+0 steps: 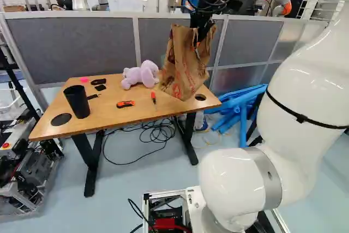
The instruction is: Pick up the bag on the ground and place it on the table
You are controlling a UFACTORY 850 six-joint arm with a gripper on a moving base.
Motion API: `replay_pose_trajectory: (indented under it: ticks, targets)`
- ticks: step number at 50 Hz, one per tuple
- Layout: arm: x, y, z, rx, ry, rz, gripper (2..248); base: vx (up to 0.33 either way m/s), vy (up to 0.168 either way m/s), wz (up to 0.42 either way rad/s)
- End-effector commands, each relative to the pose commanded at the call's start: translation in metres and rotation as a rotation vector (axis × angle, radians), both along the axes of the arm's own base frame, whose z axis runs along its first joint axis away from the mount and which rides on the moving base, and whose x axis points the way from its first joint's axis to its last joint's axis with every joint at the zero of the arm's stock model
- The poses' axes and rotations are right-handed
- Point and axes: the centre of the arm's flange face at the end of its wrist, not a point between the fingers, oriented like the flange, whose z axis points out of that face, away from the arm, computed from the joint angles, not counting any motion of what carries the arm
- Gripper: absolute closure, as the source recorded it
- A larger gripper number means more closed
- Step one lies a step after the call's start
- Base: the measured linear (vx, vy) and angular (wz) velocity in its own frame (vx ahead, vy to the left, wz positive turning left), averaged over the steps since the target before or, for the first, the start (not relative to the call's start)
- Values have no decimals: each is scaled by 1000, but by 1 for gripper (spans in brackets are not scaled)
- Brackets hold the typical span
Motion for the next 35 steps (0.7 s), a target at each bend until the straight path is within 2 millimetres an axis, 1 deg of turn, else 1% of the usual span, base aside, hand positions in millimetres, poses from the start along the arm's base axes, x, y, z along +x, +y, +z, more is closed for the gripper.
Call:
replay_pose_trajectory:
  ticks: [13,35]
  targets:
    - [0,0,0,0,0,0,229,139,2,-8]
    - [0,0,0,0,0,0,229,110,3,-6]
